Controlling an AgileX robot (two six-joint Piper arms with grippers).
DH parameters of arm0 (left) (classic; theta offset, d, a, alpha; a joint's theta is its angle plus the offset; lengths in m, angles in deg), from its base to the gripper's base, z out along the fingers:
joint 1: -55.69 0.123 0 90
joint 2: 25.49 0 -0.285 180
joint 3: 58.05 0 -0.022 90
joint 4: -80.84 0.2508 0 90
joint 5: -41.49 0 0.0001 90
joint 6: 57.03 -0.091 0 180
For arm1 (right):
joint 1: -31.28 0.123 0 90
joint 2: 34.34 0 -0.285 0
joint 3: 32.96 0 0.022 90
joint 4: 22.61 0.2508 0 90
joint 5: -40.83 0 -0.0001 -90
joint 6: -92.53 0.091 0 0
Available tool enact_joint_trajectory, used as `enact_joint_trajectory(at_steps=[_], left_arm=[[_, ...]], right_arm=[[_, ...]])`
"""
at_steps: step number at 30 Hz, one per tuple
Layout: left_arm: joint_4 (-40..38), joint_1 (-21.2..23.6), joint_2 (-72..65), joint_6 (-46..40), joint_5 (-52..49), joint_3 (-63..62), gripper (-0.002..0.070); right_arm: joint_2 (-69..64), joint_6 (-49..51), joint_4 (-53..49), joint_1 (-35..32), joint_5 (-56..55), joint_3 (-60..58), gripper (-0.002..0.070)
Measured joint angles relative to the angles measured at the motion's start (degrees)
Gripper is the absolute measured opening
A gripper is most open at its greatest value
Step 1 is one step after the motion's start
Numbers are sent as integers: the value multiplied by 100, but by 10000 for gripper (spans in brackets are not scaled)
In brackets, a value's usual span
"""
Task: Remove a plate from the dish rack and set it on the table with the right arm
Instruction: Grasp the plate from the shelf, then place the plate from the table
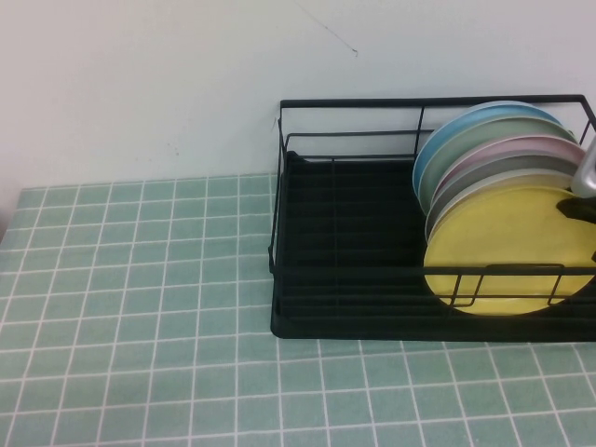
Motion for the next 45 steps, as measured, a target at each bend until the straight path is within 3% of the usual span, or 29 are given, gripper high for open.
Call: enact_joint_trajectory(at_steps=[6,17,21,25,31,36,45], left_arm=[[0,0,0,0,0,0,-4],[0,0,0,0,0,0,-4],[0,0,0,0,0,0,-4],[0,0,0,0,0,0,-4],[0,0,0,0,0,0,-4],[0,0,0,0,0,0,-4],[0,0,0,0,0,0,-4]], right_arm=[[509,463,-5,0,105,0,81],[2711,1761,-513,0,253,0,68],[3359,2999,-1078,0,775,0,67],[3774,4938,-1854,0,2224,0,67],[3813,6678,-2435,0,3632,-277,67],[3763,7342,-2523,0,3498,-1135,66],[2837,7390,-2163,0,2488,-2084,66]])
